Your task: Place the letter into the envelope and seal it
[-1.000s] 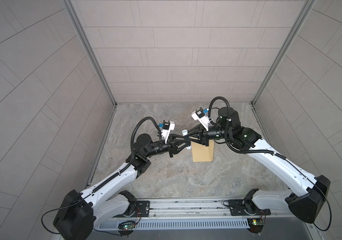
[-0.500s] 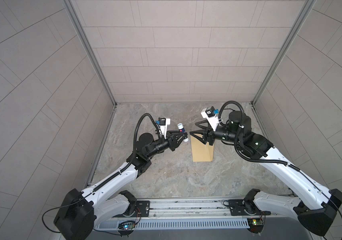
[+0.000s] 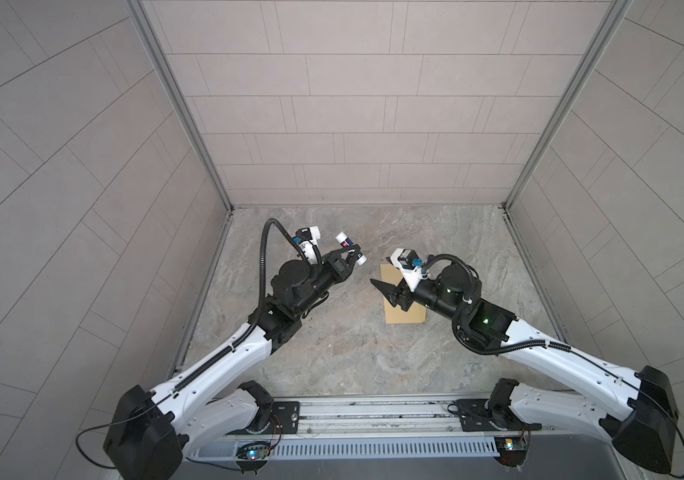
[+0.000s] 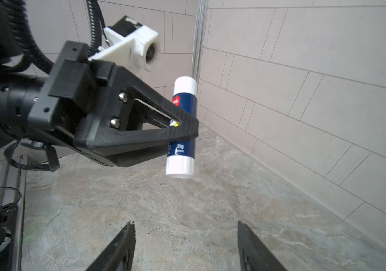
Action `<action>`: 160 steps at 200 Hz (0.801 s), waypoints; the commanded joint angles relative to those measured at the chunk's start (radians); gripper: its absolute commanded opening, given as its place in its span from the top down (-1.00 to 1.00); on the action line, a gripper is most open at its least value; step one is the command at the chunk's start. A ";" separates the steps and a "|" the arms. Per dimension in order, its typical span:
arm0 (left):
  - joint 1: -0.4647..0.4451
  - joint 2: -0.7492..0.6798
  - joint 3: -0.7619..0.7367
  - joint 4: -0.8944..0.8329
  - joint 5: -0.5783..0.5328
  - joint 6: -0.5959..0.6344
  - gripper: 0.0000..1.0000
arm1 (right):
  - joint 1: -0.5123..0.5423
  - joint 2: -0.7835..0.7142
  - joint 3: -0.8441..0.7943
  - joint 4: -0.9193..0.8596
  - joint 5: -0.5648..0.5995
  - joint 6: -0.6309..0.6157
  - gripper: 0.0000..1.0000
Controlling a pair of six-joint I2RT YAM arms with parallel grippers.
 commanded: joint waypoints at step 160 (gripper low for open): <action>-0.008 -0.014 0.037 0.039 0.001 -0.104 1.00 | 0.095 0.190 0.011 0.371 0.217 -0.132 0.18</action>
